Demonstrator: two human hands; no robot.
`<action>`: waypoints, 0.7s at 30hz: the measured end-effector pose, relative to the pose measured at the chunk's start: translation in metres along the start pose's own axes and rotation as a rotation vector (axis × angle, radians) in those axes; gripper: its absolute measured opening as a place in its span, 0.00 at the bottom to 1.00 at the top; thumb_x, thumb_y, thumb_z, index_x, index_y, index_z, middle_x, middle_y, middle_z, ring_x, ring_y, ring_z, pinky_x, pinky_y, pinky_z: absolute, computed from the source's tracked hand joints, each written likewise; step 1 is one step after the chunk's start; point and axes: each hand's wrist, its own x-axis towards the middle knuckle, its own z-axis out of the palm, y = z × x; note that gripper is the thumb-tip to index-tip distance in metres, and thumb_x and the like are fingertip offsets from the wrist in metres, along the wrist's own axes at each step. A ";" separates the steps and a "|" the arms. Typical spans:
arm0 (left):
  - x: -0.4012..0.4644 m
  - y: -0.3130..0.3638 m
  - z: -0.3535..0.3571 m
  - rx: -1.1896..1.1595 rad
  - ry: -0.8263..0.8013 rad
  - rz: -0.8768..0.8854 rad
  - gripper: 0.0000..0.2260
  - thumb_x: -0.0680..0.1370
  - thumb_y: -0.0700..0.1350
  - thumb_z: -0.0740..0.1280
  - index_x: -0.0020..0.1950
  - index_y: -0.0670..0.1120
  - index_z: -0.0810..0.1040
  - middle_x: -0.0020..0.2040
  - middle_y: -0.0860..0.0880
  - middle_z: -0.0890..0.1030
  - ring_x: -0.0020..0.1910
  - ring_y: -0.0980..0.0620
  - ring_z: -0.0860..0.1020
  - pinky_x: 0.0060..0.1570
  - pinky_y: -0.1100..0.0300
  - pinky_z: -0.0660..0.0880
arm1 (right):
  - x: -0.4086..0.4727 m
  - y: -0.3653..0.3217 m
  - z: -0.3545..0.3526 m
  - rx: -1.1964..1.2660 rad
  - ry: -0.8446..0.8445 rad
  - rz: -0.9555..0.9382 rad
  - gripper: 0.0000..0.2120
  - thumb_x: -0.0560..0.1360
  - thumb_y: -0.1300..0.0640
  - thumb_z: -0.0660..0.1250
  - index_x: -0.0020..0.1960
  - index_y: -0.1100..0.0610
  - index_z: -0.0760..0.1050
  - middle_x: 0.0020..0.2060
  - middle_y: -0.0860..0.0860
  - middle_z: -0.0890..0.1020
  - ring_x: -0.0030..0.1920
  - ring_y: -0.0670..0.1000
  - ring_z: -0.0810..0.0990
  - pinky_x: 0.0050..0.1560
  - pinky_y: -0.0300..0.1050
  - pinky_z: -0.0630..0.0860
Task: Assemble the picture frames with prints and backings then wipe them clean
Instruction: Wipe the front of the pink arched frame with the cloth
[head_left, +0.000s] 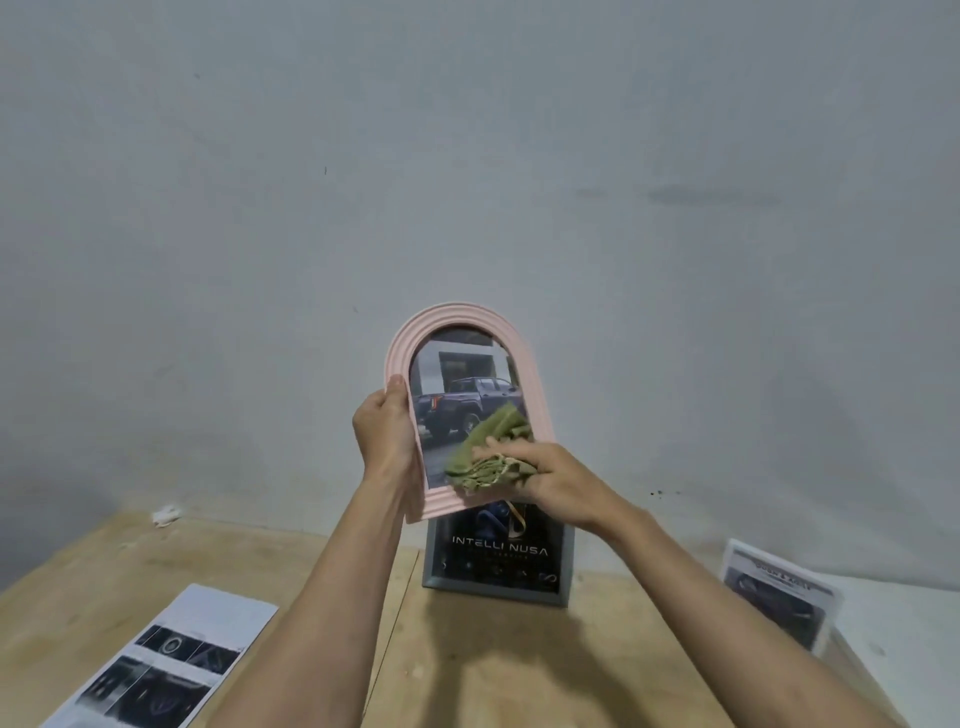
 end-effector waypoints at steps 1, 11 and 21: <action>0.004 -0.002 -0.004 0.026 0.005 0.001 0.17 0.82 0.52 0.61 0.38 0.43 0.70 0.35 0.44 0.71 0.35 0.48 0.69 0.37 0.54 0.65 | -0.005 -0.007 -0.006 0.115 -0.041 0.065 0.23 0.74 0.71 0.60 0.59 0.49 0.80 0.58 0.49 0.82 0.60 0.47 0.78 0.62 0.47 0.74; -0.010 0.010 0.013 0.035 -0.128 0.165 0.19 0.82 0.54 0.61 0.34 0.47 0.68 0.31 0.48 0.71 0.32 0.49 0.71 0.34 0.54 0.72 | 0.045 -0.062 -0.105 -0.449 0.758 -0.344 0.31 0.68 0.70 0.61 0.69 0.51 0.72 0.71 0.49 0.70 0.73 0.53 0.65 0.73 0.55 0.61; 0.017 0.013 -0.009 -0.077 0.072 0.088 0.16 0.82 0.52 0.62 0.40 0.42 0.70 0.34 0.46 0.67 0.34 0.50 0.66 0.34 0.57 0.64 | 0.001 0.046 -0.009 -0.522 0.426 -0.249 0.34 0.71 0.71 0.59 0.74 0.51 0.63 0.76 0.45 0.58 0.78 0.52 0.48 0.76 0.59 0.50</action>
